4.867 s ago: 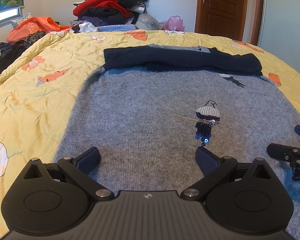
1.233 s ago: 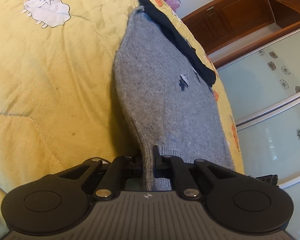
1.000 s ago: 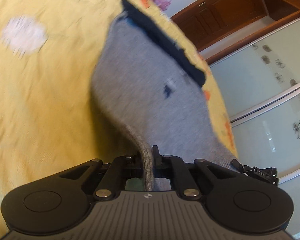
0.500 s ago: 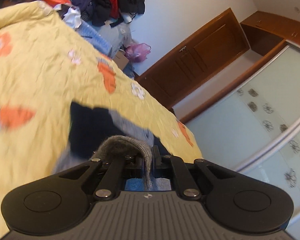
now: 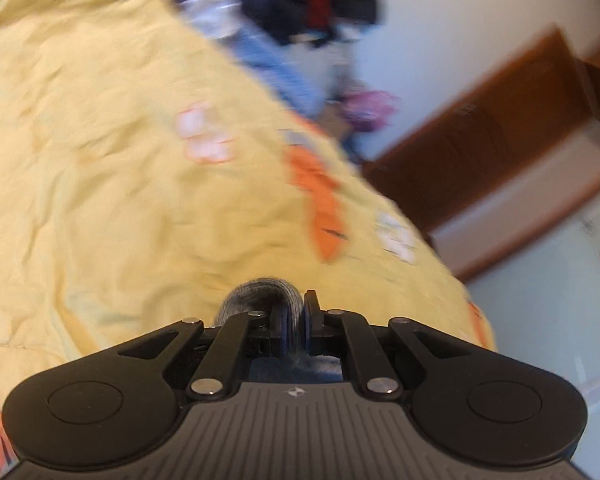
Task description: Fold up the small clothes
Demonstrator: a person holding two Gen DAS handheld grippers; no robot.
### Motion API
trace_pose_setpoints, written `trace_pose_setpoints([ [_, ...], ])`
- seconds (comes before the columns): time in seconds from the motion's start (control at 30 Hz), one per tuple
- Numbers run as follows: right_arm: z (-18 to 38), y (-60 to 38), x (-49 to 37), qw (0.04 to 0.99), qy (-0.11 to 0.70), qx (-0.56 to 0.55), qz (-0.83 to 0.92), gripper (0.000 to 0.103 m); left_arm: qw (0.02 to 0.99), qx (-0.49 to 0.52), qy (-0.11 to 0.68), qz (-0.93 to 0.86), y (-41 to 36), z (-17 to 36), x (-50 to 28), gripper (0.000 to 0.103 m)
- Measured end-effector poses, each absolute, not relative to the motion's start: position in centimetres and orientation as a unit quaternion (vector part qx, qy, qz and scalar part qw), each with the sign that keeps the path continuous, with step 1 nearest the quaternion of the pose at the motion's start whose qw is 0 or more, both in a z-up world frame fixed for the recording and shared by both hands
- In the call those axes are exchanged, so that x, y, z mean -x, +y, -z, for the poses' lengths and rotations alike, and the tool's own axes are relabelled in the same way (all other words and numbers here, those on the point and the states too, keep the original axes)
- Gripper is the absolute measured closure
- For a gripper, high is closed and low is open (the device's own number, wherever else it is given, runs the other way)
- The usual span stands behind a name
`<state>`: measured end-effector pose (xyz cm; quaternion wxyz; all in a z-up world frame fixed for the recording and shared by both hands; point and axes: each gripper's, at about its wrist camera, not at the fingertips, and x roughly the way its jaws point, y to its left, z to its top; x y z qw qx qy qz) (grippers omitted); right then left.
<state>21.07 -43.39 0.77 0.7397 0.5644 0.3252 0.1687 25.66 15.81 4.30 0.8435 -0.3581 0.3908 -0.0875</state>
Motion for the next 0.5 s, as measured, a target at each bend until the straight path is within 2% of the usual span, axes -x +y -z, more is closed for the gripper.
trace_pose_setpoints([
  [0.03, 0.1, -43.5, -21.2, 0.734, 0.325, -0.576, -0.152, 0.068, 0.832, 0.377, 0.397, 0.086, 16.3, -3.6, -25.9, 0.094],
  [0.07, 0.7, -43.6, -21.3, 0.733, 0.326, -0.581, -0.137, 0.063, 0.82, 0.401, 0.398, 0.09, 16.9, -3.0, -25.9, 0.091],
  [0.1, 1.0, -43.5, -21.1, 0.735, 0.322, -0.582, -0.129, 0.052, 0.813, 0.421, 0.392, 0.094, 17.4, -2.8, -25.4, 0.088],
  [0.13, 0.9, -43.4, -20.7, 0.739, 0.314, -0.582, -0.127, 0.043, 0.812, 0.433, 0.379, 0.098, 17.9, -2.9, -24.7, 0.076],
  [0.17, 0.6, -43.3, -20.1, 0.744, 0.308, -0.578, -0.131, 0.039, 0.818, 0.434, 0.363, 0.097, 18.4, -3.3, -23.7, 0.043],
  [0.2, 0.0, -43.1, -19.2, 0.753, 0.301, -0.569, -0.137, 0.034, 0.828, 0.432, 0.347, 0.087, 18.9, -4.0, -22.3, 0.021],
  [0.23, -0.6, -43.0, -18.2, 0.762, 0.297, -0.558, -0.141, 0.034, 0.84, 0.43, 0.324, 0.071, 19.5, -4.6, -20.9, 0.0],
  [0.3, -1.8, -42.8, -15.9, 0.778, 0.297, -0.531, -0.154, 0.034, 0.855, 0.429, 0.286, 0.05, 20.6, -5.5, -17.5, 0.0],
  [0.5, -3.8, -43.1, -6.4, 0.818, 0.302, -0.473, -0.127, 0.034, 0.83, 0.465, 0.304, 0.05, 20.0, -4.0, -8.2, 0.0],
])
